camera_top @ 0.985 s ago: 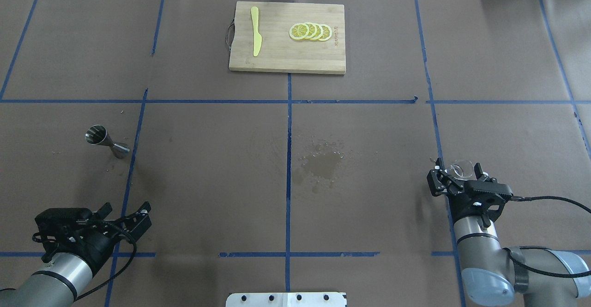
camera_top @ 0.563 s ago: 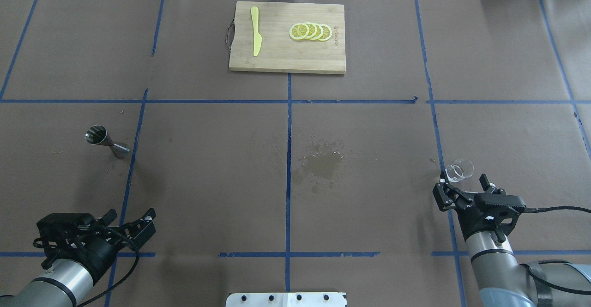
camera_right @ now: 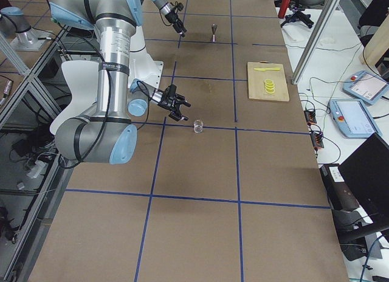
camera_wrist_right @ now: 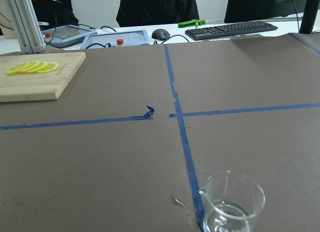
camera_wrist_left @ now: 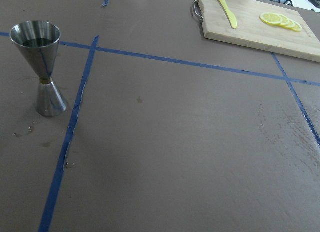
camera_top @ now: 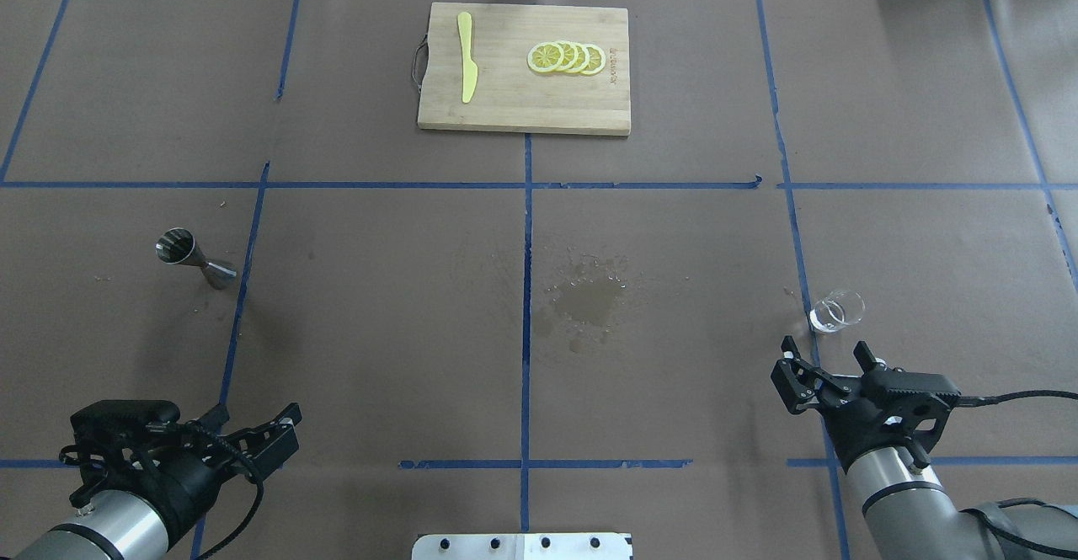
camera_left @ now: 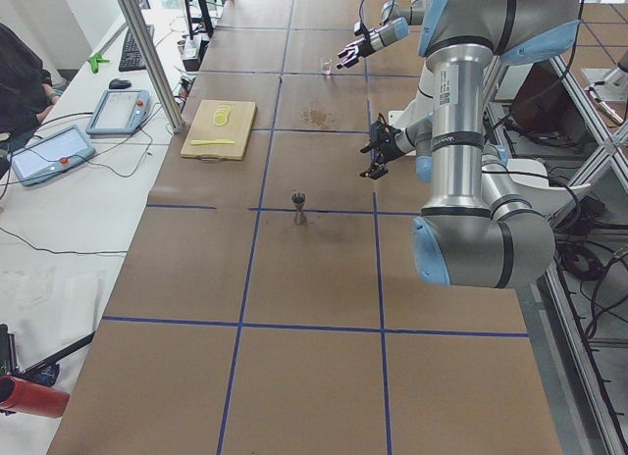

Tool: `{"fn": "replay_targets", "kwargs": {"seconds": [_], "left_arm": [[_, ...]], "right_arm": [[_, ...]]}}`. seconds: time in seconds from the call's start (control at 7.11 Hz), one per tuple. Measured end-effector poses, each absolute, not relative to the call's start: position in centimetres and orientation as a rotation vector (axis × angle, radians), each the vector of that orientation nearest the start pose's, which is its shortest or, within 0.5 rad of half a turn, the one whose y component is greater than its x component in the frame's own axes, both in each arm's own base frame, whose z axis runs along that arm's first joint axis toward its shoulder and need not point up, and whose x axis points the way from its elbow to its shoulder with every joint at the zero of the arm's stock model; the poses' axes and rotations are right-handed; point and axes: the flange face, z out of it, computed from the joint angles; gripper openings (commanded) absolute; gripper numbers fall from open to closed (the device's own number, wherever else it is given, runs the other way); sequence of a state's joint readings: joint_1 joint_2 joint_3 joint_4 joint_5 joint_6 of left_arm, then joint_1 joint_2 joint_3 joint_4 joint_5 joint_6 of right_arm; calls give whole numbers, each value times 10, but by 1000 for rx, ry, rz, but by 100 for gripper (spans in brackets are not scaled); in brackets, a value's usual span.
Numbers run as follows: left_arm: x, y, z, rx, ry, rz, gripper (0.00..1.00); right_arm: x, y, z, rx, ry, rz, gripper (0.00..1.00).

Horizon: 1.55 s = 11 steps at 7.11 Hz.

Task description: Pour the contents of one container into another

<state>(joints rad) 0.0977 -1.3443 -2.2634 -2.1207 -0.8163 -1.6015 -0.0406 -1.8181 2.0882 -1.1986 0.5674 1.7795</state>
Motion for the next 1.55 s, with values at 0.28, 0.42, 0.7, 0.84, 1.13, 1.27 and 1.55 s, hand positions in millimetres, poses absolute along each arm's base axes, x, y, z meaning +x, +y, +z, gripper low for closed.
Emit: {"fn": "replay_targets", "kwargs": {"seconds": [0.28,0.42,0.7,0.84,1.13,1.27,1.55], "left_arm": [[380,-160,330,552,1056,-304,100],[376,-160,319,520,1076,-291,100],[362,-179,299,498,1083,-236,100],[355,-195,290,507,1082,-203,100],[335,-233,276,546,1080,-144,100],[322,-258,268,572,1068,-114,100],[289,-314,253,626,1005,-17,100]], "right_arm": [[-377,-198,435,819,-719,429,100],[-373,-198,429,798,-717,400,100],[-361,-208,418,775,-697,352,100],[-353,-220,414,756,-678,327,100],[-325,-260,408,692,-627,259,100],[-301,-287,404,641,-610,215,100],[-244,-348,406,530,-617,105,100]]}}
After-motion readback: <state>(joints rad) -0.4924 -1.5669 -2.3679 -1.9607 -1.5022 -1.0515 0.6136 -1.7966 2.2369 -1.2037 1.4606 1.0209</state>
